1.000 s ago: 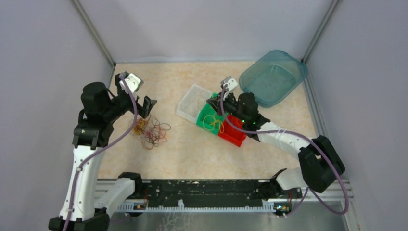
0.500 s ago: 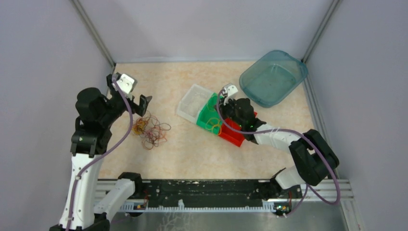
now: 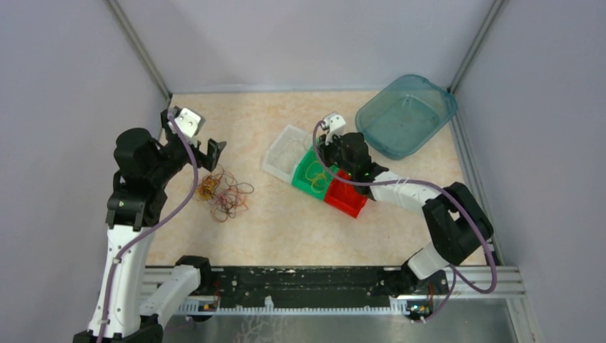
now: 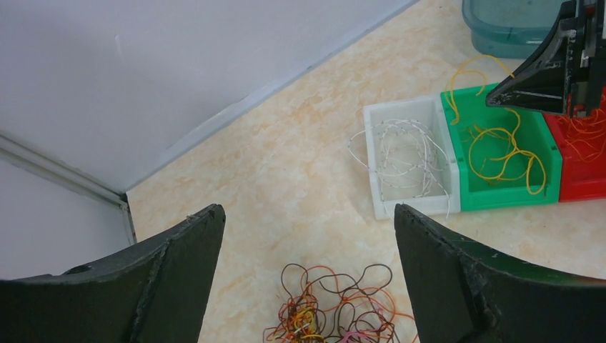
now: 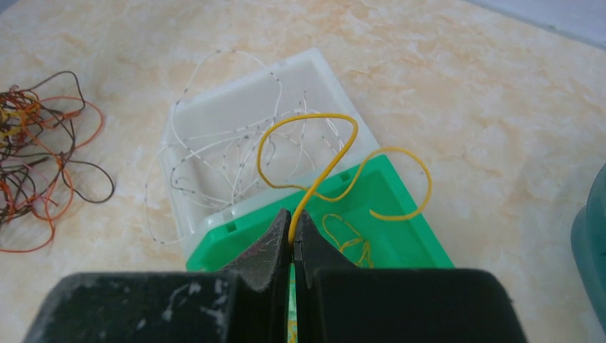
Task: Untangle the cables
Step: Place the cable in the bin, then untie the cable.
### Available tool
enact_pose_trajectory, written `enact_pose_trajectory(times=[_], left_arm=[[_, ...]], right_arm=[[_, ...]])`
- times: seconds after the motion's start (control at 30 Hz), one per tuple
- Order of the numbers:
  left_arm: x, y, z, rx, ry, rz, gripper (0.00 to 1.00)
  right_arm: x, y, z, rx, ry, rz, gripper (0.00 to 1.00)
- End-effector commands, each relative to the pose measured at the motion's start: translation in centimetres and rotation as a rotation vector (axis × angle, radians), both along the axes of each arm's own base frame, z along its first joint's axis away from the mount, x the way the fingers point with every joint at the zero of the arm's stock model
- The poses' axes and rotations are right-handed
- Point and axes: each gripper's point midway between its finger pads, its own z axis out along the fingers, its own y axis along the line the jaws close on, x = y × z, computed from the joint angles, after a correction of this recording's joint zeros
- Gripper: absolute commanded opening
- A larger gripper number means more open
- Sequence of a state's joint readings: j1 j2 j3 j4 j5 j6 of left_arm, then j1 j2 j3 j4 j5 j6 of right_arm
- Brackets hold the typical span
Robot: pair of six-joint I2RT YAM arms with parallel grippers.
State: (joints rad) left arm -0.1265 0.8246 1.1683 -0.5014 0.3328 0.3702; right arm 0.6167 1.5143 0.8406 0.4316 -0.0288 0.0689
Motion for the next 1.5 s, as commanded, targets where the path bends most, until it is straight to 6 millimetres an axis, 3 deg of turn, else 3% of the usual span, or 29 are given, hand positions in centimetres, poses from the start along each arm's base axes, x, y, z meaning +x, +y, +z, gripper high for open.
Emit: enact_pose_trajectory(times=[0.0, 0.23, 0.4, 0.53, 0.67, 0.73, 0.9, 1.0, 1.17, 1.23, 1.33, 1.47], left_arm=[[-0.2, 0.1, 1.3, 0.003, -0.038, -0.002, 0.93], [0.0, -0.1, 1.6, -0.012, -0.023, -0.003, 0.92], [0.1, 0.3, 1.1, 0.011, -0.009, 0.011, 0.96], [0.6, 0.1, -0.8, 0.025, 0.072, 0.001, 1.0], [1.1, 0.2, -4.3, 0.088, 0.211, -0.019, 0.99], [1.4, 0.7, -6.8, 0.143, 0.292, -0.014, 0.99], [1.1, 2.9, -13.1, 0.224, 0.458, -0.025, 0.99], [1.3, 5.2, -17.2, 0.247, 0.538, -0.018, 0.99], [0.9, 9.1, -22.9, 0.337, 0.675, -0.002, 0.99], [1.1, 10.6, -24.7, 0.417, 0.671, 0.023, 0.99], [0.7, 11.9, -27.5, 0.486, 0.688, 0.045, 0.99], [1.2, 12.2, -29.3, 0.482, 0.702, 0.057, 0.96]], right_arm=[[0.7, -0.9, -0.7, -0.05, -0.018, -0.029, 0.0], [2.2, -1.8, -2.6, -0.182, -0.025, -0.058, 0.0], [0.2, -2.7, -4.6, -0.159, 0.062, -0.073, 0.0], [-1.2, -2.7, -6.3, -0.146, 0.138, -0.061, 0.0], [-0.8, -2.1, -6.2, -0.143, 0.198, -0.067, 0.26], [-0.2, -2.4, -4.6, -0.133, 0.187, -0.107, 0.38], [0.4, -3.9, 1.5, -0.048, 0.064, -0.202, 0.66], [0.2, -4.2, 4.8, -0.013, 0.008, -0.206, 0.71], [-0.8, -4.6, 8.2, 0.021, -0.042, -0.197, 0.79], [-1.4, -4.8, 9.5, 0.056, -0.064, -0.19, 0.98], [-2.3, -4.5, 10.7, 0.153, -0.077, -0.169, 0.99], [-3.3, -5.8, 11.8, 0.377, -0.041, -0.225, 0.99]])
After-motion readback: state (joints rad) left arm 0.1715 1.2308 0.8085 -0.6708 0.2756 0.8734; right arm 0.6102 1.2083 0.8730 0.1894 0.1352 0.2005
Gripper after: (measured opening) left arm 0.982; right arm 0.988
